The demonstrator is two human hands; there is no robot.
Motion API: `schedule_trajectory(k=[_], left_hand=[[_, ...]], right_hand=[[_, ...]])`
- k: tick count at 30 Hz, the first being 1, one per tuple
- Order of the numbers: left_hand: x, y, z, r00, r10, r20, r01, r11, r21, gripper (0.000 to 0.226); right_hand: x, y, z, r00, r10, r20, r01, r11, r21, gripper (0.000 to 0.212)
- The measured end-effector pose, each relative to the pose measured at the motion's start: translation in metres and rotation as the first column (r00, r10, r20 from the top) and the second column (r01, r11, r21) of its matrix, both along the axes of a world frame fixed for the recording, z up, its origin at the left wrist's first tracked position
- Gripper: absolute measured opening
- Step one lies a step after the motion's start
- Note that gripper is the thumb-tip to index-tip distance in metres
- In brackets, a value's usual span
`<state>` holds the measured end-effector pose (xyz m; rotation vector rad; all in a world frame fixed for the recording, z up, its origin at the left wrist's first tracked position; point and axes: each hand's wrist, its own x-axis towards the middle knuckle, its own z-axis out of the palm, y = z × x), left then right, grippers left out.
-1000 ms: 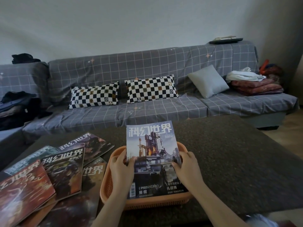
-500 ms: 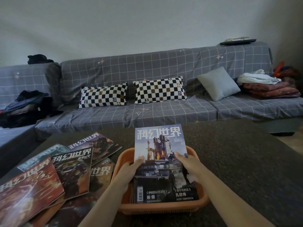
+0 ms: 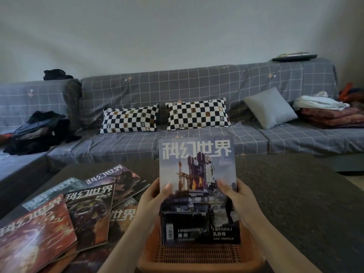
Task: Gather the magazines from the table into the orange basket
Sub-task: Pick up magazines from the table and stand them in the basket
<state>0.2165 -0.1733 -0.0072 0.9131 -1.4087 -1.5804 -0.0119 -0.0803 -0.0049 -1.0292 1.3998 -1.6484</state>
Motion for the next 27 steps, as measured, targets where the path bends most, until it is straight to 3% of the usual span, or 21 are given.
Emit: schedule_trajectory(k=[5,9,12,15,18,22,24,27], left_hand=[[0.0,-0.012,0.001,0.998,-0.057,-0.019,0.057,0.998,-0.039,0.075],[0.003,-0.012,-0.011,0.995,-0.073,0.065,0.077,0.996,-0.051,0.09],[0.001,-0.016,-0.008,0.996,-0.09,0.026,0.092,0.994,-0.067,0.088],[-0.002,-0.017,0.001,0.993,-0.118,-0.029,0.115,0.99,-0.075,0.103],[-0.011,-0.017,-0.002,0.99,-0.139,-0.037,0.137,0.989,-0.057,0.113],[-0.018,-0.022,-0.008,0.988,-0.077,-0.137,0.077,0.997,-0.01,0.082],[-0.017,-0.027,-0.007,0.986,-0.065,-0.154,0.067,0.998,0.012,0.085],[-0.016,-0.033,-0.004,0.985,-0.071,-0.157,0.074,0.997,0.013,0.108]], right_hand=[[-0.001,-0.004,0.001,1.0,0.017,-0.013,-0.018,0.999,-0.044,0.049],[-0.001,-0.001,-0.008,0.998,0.035,-0.045,-0.036,0.999,-0.029,0.057],[-0.001,-0.001,-0.007,0.996,0.04,-0.078,-0.041,0.999,-0.013,0.062],[-0.003,-0.002,-0.006,0.997,0.051,-0.061,-0.052,0.999,-0.013,0.054],[-0.002,-0.005,-0.008,0.994,0.016,-0.108,-0.017,1.0,-0.005,0.058],[0.007,-0.012,-0.008,0.998,0.042,-0.043,-0.047,0.991,-0.127,0.086],[0.01,-0.014,-0.005,0.999,0.05,-0.019,-0.052,0.987,-0.153,0.079],[0.01,-0.018,-0.003,0.998,0.054,0.014,-0.051,0.985,-0.165,0.066]])
